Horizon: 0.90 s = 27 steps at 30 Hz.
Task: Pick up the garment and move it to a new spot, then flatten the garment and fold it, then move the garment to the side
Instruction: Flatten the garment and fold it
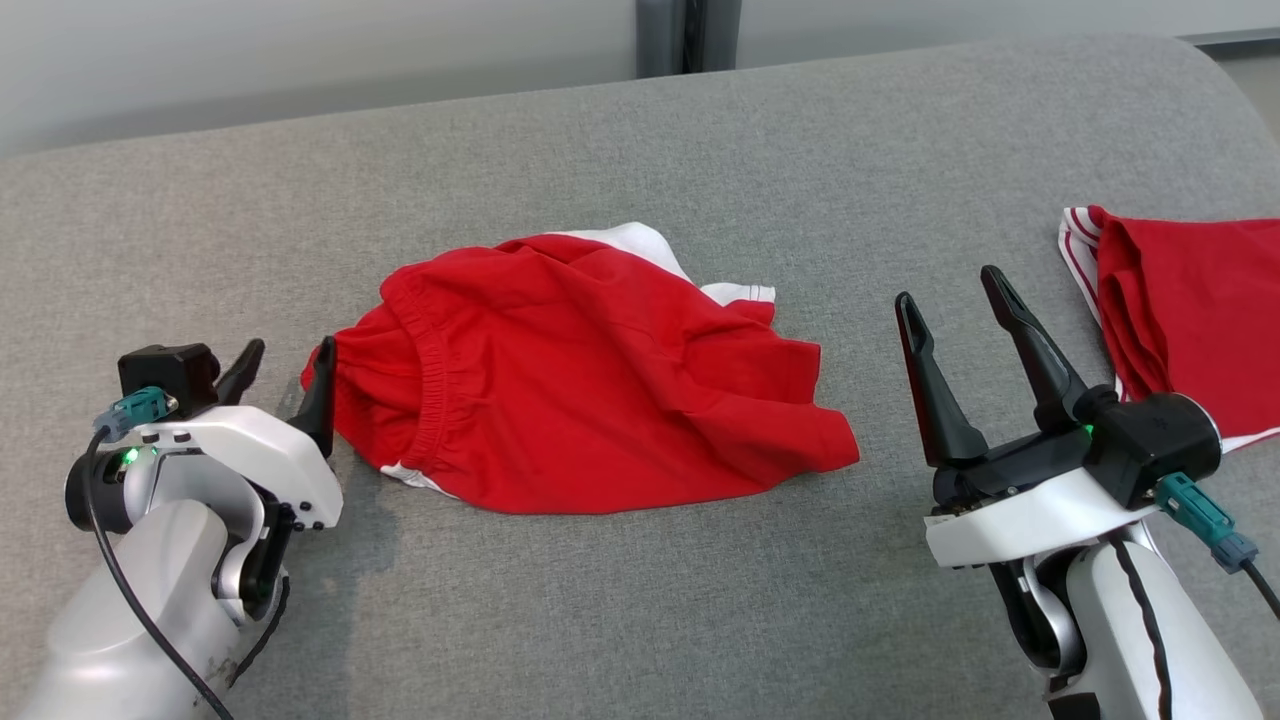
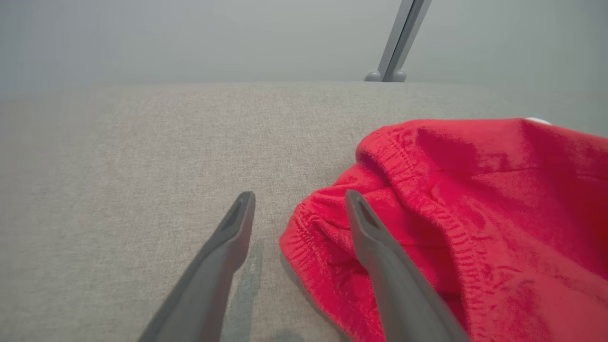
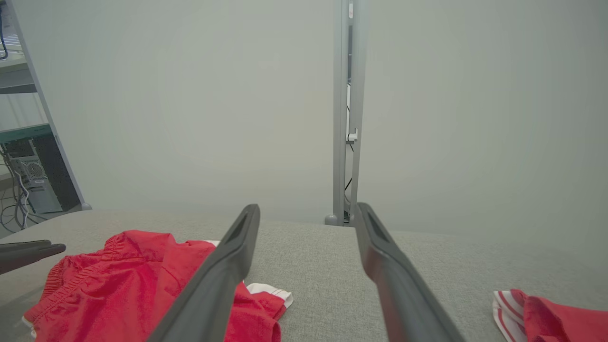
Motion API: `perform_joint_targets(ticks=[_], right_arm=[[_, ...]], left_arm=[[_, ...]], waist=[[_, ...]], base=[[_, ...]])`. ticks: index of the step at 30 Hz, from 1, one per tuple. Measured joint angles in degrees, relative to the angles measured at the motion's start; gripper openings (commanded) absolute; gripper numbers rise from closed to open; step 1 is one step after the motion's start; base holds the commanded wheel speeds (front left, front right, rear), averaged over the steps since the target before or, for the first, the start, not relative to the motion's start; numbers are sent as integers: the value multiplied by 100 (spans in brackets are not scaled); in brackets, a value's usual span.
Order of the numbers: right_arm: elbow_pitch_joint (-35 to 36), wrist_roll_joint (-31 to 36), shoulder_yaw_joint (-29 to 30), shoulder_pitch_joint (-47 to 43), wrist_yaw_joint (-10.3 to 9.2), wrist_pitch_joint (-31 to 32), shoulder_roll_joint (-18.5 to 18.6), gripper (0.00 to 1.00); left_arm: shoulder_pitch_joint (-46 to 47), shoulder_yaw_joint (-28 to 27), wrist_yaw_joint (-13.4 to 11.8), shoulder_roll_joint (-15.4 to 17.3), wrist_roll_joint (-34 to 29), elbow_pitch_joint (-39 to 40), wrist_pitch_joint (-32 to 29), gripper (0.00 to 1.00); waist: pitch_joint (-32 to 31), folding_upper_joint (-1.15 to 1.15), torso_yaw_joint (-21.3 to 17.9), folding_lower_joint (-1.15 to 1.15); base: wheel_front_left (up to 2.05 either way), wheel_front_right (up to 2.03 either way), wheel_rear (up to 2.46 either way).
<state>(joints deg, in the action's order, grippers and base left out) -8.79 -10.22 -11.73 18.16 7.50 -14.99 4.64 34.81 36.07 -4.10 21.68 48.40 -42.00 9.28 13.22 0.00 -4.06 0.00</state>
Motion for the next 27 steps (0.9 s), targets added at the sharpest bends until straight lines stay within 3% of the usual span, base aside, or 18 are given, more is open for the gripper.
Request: perform_joint_targets(ticks=[8, 17, 27], right_arm=[[-58, 9, 55, -143, 1, -1, 73, 100], [-60, 10, 60, -283, 1, 0, 107, 100], [-38, -16, -22, -225, 1, -1, 102, 100]], left_arm=[[-80, -256, 3, -199, -116, 413, 544, 100], [-1100, -683, -87, -548, -976, 1640, 570, 100], [-1182, -74, 20, -474, -1697, 946, 346, 100]], waist=[[-205, 0, 127, 0], [-409, 0, 280, 0], [-241, 0, 92, 0]], base=[[0, 0, 0], [0, 0, 0], [0, 0, 0]])
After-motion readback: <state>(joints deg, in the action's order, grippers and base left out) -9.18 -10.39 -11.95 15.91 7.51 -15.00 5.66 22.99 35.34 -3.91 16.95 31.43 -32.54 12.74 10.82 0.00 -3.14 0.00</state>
